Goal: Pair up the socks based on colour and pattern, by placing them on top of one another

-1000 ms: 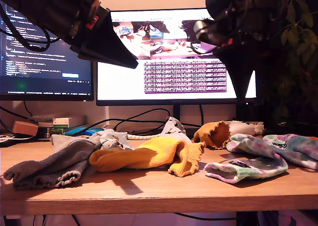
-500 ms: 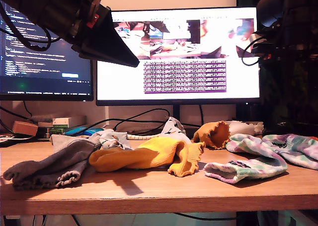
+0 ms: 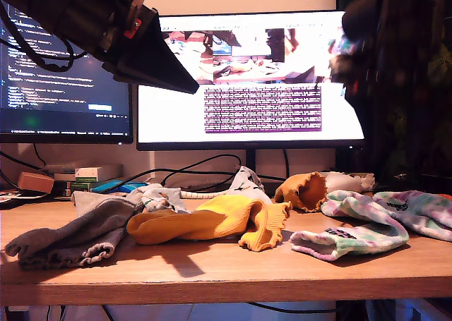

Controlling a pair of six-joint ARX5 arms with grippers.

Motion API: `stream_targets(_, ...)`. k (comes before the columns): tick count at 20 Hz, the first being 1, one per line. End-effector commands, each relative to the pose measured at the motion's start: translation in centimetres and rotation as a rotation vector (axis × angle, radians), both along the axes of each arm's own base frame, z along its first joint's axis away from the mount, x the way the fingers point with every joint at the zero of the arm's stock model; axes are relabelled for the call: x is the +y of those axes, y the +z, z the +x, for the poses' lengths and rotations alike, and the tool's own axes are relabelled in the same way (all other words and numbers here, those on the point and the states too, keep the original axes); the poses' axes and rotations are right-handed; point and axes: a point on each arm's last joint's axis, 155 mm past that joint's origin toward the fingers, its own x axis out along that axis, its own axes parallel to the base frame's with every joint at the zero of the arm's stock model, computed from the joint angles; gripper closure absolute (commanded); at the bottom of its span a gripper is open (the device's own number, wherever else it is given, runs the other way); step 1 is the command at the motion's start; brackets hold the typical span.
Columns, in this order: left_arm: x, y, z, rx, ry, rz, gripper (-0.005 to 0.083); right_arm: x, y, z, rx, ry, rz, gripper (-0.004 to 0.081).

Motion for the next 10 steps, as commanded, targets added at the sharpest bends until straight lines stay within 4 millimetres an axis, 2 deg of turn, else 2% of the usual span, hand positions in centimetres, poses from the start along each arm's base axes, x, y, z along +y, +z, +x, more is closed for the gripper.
stream_targets(1, 0.0, -0.6, -0.3, 0.013, -0.004, 0.003, 0.0797, 0.7, 0.7, 0.4, -0.060, 0.009, 0.027, 0.0309)
stream_targets(6, 0.0, -0.6, -0.3, 0.014, -0.004, 0.004, 0.0797, 0.9, 4.3, 1.2, -0.322, -0.001, 0.096, 0.0312)
stream_targets(10, 0.0, -0.6, -0.2, 0.012, -0.003, 0.003, 0.0797, 0.4, 5.7, 0.6, -0.508, -0.032, 0.156, 0.0313)
